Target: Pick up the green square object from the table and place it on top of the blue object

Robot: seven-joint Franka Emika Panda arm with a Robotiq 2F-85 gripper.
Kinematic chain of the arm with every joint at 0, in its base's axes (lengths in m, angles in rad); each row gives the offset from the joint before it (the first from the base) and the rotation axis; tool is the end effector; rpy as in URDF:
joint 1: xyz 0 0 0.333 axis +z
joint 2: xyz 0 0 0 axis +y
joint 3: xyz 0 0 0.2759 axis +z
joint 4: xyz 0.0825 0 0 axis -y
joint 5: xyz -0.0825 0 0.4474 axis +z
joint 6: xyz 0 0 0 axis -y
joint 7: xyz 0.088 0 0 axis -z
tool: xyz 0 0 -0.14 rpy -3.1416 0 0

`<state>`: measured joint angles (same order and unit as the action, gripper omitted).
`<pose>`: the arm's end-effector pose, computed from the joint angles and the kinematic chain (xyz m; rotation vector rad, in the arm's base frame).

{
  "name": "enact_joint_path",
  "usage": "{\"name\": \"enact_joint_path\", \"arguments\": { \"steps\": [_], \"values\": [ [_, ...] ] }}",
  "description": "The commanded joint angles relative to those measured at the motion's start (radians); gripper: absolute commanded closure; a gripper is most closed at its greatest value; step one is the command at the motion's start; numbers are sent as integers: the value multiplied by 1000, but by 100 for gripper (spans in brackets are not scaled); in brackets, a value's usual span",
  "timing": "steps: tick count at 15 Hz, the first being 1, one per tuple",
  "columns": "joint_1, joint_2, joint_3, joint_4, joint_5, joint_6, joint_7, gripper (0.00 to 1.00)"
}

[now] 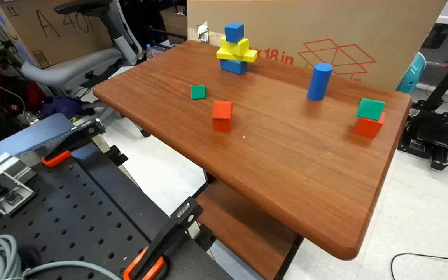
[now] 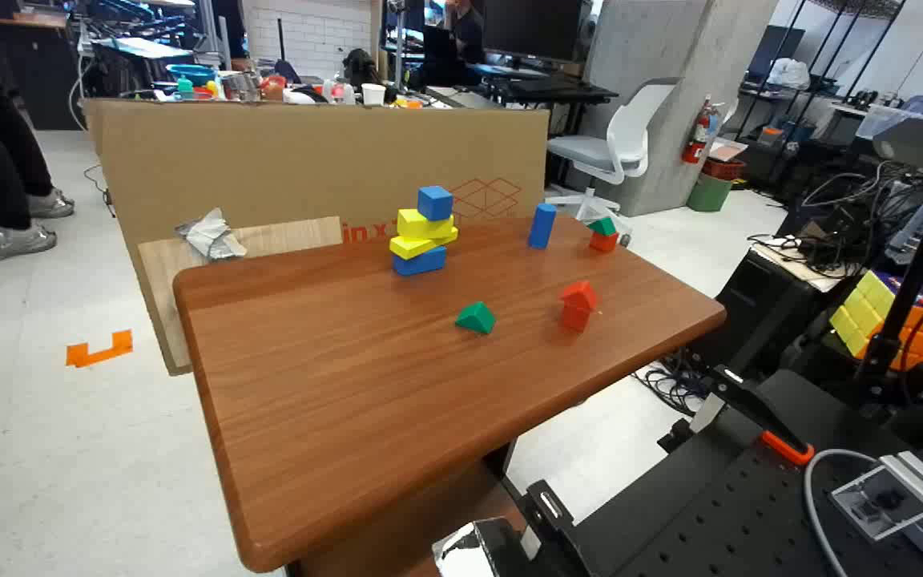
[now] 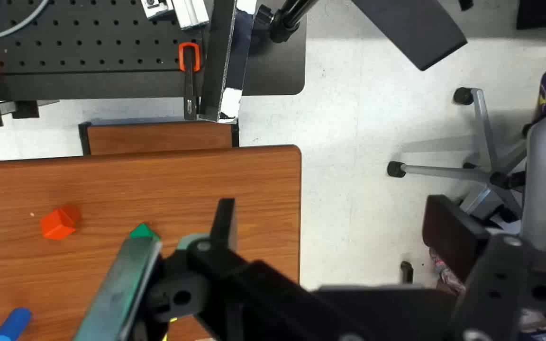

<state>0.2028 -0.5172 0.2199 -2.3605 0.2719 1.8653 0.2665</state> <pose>0.4293 0.2219 0.4297 -2.9907 -0.0770 0.0521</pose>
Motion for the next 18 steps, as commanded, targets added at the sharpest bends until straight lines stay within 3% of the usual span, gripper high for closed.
{"name": "enact_joint_path", "arguments": {
  "steps": [1,15,18],
  "values": [
    [-6,0,5,3,2,-3,-2,0],
    [-6,0,5,6,2,-3,-2,0],
    [-23,53,3,15,-39,11,-22,0]
  ]
}}
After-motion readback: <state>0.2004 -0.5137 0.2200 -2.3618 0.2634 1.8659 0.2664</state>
